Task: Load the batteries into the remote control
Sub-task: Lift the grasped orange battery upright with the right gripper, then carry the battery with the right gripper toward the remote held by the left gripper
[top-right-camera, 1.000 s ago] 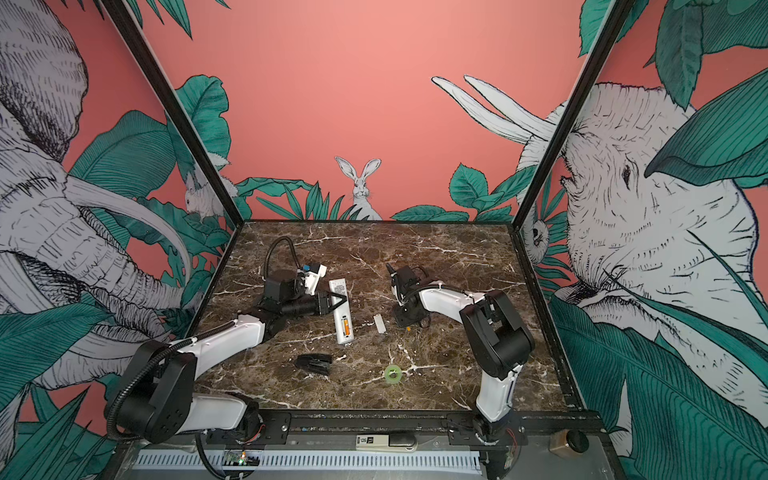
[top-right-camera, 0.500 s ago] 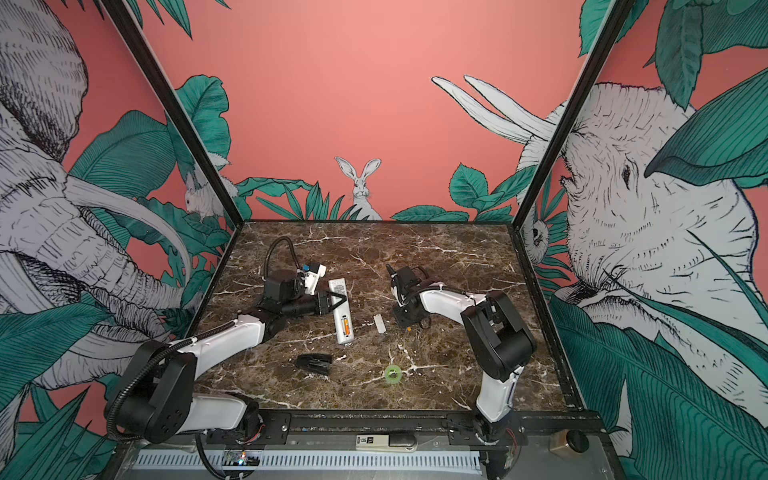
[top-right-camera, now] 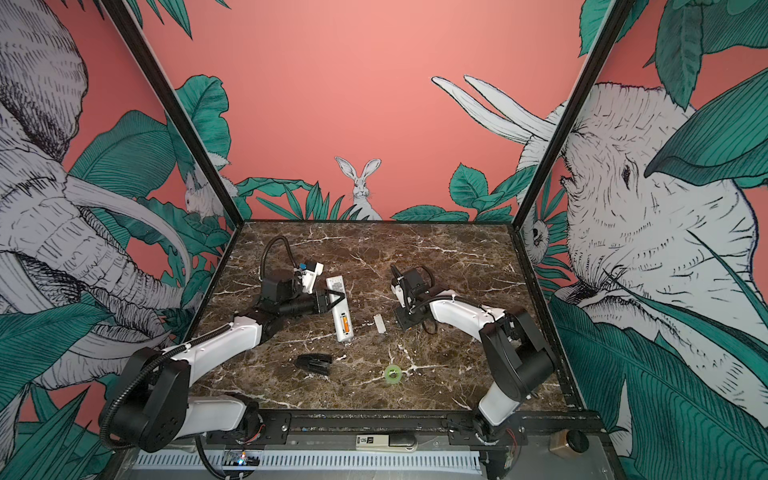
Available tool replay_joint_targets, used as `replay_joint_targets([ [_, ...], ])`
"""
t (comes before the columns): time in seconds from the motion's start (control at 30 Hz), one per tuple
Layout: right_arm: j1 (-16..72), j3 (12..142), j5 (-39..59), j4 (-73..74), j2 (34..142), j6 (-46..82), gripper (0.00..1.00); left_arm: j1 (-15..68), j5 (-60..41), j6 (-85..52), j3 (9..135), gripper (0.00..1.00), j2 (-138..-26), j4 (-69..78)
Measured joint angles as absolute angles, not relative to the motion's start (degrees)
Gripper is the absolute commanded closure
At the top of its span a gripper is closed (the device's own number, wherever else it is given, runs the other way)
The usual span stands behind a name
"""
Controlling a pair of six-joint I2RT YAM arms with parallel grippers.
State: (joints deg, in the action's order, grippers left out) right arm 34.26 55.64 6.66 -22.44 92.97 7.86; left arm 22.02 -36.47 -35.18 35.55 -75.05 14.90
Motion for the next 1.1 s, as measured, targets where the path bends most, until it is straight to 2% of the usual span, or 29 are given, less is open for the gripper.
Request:
replay_joint_targets([
  [0.67,35.16,49.74,8.78,-17.17,82.67,4.58,0.99,22.04,-34.85,-37.12,35.55,1.0,-73.69,15.09],
  [1.1,36.21,44.77,15.79,-9.28,72.97,4.51,0.99,22.04,-34.83,-38.87,35.51,1.0,-73.69,18.76],
])
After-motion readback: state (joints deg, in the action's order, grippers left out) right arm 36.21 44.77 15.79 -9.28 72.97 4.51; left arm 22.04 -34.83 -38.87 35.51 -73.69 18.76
